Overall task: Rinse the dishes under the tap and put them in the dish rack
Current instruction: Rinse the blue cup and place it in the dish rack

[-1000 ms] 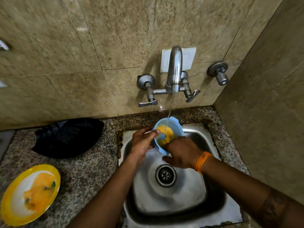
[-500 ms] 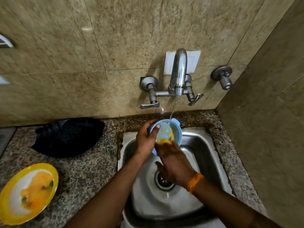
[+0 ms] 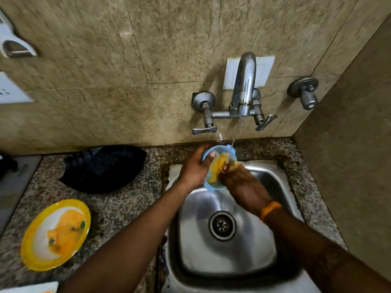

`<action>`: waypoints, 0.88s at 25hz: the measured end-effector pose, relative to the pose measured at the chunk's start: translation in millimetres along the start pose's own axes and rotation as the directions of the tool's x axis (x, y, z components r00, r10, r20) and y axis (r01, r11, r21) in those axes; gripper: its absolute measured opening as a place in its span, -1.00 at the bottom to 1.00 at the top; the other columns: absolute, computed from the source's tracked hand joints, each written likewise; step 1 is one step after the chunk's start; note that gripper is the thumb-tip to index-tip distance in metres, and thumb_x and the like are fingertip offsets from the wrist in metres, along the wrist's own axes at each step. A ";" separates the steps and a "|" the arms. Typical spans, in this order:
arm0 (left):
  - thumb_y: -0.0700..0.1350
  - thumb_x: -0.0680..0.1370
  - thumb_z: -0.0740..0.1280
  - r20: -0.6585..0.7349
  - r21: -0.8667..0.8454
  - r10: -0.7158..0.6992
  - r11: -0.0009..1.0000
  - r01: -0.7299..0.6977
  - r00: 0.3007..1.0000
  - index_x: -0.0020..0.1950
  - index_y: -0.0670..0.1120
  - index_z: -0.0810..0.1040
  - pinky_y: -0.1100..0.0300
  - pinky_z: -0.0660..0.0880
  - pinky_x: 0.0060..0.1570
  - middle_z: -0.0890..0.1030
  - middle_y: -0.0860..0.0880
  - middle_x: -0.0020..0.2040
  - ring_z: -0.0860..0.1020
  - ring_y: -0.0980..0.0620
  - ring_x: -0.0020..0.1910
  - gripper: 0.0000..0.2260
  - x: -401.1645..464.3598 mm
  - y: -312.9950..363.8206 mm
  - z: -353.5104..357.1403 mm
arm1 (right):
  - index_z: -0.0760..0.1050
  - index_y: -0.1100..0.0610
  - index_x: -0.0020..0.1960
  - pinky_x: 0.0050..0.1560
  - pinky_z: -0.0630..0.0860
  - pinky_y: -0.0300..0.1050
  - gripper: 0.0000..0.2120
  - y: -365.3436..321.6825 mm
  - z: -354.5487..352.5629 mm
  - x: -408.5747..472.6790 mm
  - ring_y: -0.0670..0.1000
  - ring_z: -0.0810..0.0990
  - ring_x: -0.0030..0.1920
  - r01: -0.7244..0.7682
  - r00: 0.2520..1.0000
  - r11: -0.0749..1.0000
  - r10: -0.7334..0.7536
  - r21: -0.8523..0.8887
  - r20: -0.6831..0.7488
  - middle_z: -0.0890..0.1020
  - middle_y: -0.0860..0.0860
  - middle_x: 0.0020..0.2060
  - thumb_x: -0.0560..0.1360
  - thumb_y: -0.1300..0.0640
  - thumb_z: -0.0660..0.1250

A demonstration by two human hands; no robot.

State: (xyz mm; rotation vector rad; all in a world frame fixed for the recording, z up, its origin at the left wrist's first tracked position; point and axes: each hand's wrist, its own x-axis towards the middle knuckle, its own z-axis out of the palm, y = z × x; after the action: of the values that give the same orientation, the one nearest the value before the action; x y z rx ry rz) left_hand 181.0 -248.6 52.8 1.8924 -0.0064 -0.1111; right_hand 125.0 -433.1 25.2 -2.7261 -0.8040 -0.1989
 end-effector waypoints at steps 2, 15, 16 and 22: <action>0.14 0.55 0.37 0.042 -0.150 -0.048 0.987 0.054 0.998 0.32 0.03 0.55 -0.15 0.57 0.24 0.69 -0.04 0.20 0.65 -0.07 0.19 -0.62 2.2 7.9 -2.6 | 0.63 0.16 0.30 0.51 0.29 0.28 -0.53 20.9 -10.8 0.2 0.20 0.50 0.43 0.014 0.997 0.982 -0.027 -0.190 -0.070 0.62 0.15 0.32 0.42 0.42 0.39; -0.06 0.59 0.33 -0.184 -0.059 -0.179 0.983 0.171 0.967 0.11 0.03 0.65 0.02 0.60 0.09 0.72 -0.03 0.02 0.67 -0.10 0.04 -0.85 -5.5 6.1 5.4 | 0.64 0.14 0.25 0.32 0.53 0.14 -0.60 -10.0 -11.2 7.6 0.25 0.64 0.18 0.034 0.996 0.969 -0.054 -0.243 -0.076 0.69 0.18 0.14 0.46 0.32 0.25; -0.06 0.58 0.35 -0.206 -0.097 -0.221 0.974 0.205 0.953 0.11 0.05 0.65 0.02 0.60 0.10 0.72 -0.02 0.03 0.67 -0.11 0.04 -0.85 -4.1 8.0 7.5 | 0.66 0.10 0.20 0.21 0.59 0.11 -0.58 -19.3 -8.1 10.3 0.25 0.66 0.09 -0.057 0.996 0.986 0.046 -0.159 -0.075 0.71 0.16 0.06 0.42 0.32 0.24; -0.10 0.37 0.45 -0.148 -0.132 -0.101 0.988 0.081 0.984 0.31 0.15 0.58 0.24 0.55 0.15 0.67 0.13 0.19 0.61 0.12 0.14 -0.49 -38.2 6.3 25.4 | 0.56 0.06 0.15 -0.12 0.60 -0.01 -0.82 -76.9 24.2 -2.6 0.12 0.68 -0.08 -0.336 0.857 0.789 0.482 0.514 -0.180 0.72 0.06 -0.05 0.57 0.14 0.27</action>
State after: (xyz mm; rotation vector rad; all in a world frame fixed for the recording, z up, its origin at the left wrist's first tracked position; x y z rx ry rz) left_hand 141.3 -272.3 53.6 1.7709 0.1887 -0.0265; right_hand 81.8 -365.2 20.0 -2.2532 -0.1188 -0.2763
